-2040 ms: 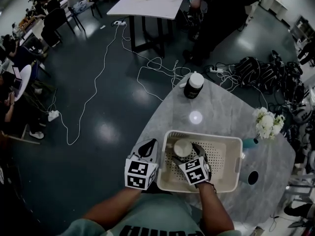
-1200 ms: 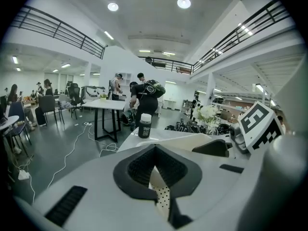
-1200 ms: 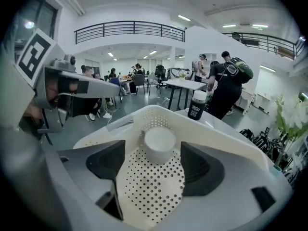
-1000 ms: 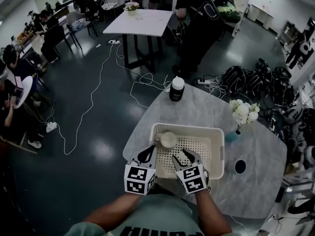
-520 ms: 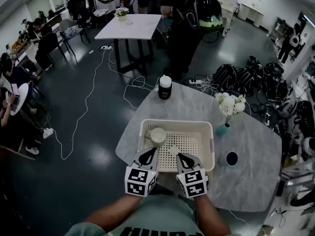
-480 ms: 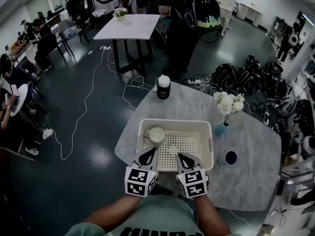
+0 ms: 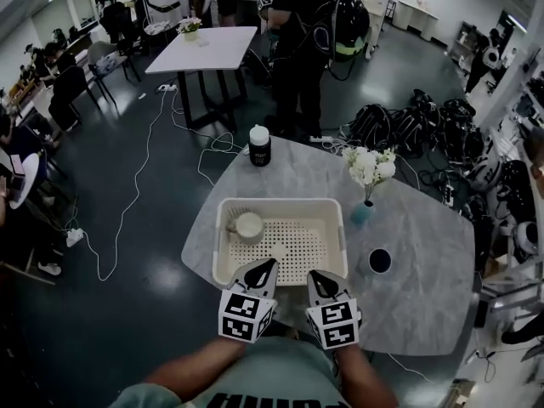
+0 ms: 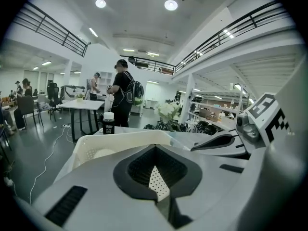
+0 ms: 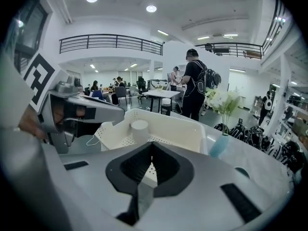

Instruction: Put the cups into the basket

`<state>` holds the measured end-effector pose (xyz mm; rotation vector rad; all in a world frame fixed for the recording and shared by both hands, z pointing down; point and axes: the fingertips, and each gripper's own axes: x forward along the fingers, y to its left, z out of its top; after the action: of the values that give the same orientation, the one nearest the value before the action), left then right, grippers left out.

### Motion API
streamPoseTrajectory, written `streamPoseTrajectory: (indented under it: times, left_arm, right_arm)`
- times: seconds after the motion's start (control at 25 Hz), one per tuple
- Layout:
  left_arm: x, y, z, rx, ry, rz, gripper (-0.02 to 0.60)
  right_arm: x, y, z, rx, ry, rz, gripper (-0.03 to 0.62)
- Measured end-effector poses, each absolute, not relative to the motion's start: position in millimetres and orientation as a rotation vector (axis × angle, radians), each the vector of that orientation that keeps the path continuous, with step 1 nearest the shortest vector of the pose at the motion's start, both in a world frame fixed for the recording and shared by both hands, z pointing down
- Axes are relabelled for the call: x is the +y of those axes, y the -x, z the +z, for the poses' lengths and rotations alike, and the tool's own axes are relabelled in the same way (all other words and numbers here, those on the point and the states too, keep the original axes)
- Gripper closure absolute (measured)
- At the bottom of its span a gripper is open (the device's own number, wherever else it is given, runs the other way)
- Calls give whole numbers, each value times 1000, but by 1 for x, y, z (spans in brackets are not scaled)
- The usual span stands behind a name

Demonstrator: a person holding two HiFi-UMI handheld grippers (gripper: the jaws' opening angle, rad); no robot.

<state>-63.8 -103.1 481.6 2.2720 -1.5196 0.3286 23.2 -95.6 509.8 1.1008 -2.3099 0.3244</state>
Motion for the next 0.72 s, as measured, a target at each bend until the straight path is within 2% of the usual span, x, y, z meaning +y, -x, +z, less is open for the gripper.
streamPoseTrajectory:
  times: [0.72]
  left_arm:
    - [-71, -38, 502, -1341, -2367, 353, 575]
  right_arm:
    - [-56, -115, 528, -2242, -1237, 376, 577]
